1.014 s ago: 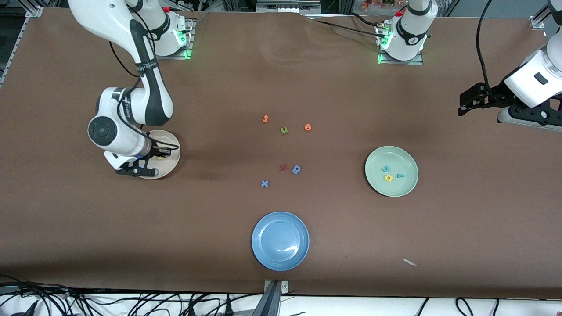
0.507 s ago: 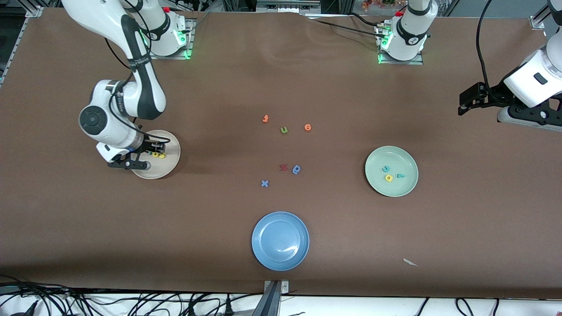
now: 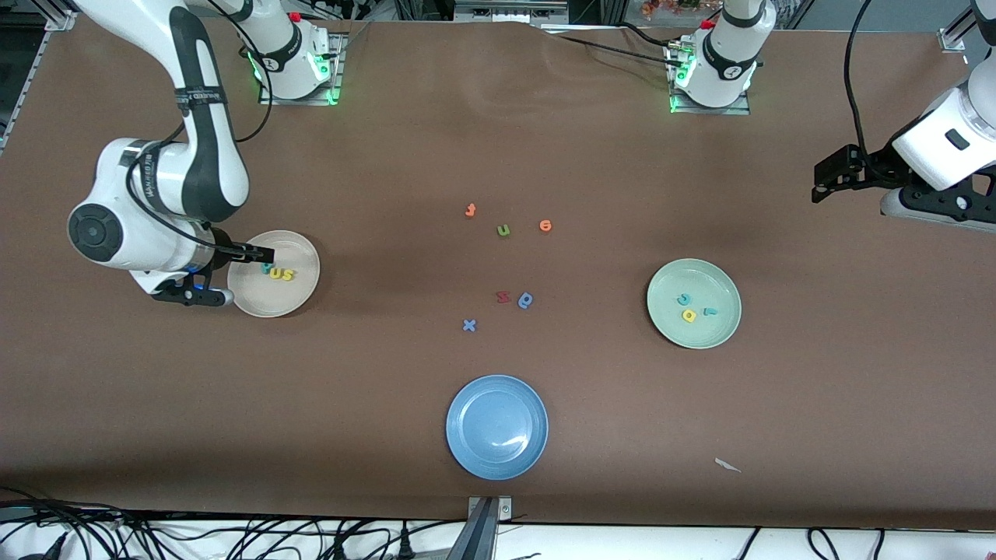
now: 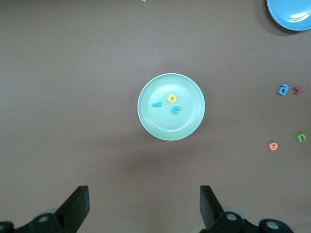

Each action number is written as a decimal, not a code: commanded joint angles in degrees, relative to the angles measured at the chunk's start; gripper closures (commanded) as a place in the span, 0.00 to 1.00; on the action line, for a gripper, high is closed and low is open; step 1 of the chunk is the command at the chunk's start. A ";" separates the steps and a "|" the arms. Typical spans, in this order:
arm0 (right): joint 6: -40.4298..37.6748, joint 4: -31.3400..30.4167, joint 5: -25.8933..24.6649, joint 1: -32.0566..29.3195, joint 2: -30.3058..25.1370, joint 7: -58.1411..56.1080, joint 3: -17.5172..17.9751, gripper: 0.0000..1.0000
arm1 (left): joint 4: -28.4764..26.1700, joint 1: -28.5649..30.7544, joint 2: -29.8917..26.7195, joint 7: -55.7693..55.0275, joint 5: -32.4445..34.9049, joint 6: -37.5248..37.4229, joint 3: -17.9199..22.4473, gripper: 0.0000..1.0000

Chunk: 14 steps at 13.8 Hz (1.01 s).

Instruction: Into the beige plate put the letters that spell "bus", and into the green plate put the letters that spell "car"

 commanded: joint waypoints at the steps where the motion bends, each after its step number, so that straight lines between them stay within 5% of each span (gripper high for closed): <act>1: -6.72 4.71 -0.80 -0.35 -0.89 -0.05 -0.20 0.00 | 1.03 0.00 -0.04 0.18 1.20 -1.17 -0.06 0.00; 3: -7.35 5.34 -1.50 -1.83 -2.55 -0.31 0.68 0.00 | 1.03 0.00 -0.04 0.18 1.20 -1.17 -0.15 0.00; 4: -7.35 5.25 -3.16 -6.02 -4.13 -0.31 4.77 0.00 | 1.03 0.00 -0.04 0.18 1.20 -1.17 -0.15 0.00; 7: -7.35 4.81 -13.00 -26.40 -9.23 5.21 28.57 0.00 | 1.03 0.00 -0.04 0.18 1.20 -1.17 -0.06 0.00; 8: -7.43 4.72 -13.28 -28.37 -10.64 5.14 30.89 0.00 | 1.03 0.00 -0.04 0.18 1.20 -1.17 -0.15 0.00; 14: -20.84 11.28 -13.19 -29.09 -15.84 4.96 31.09 0.00 | 1.11 0.00 -0.04 0.01 1.20 -1.17 -0.15 0.00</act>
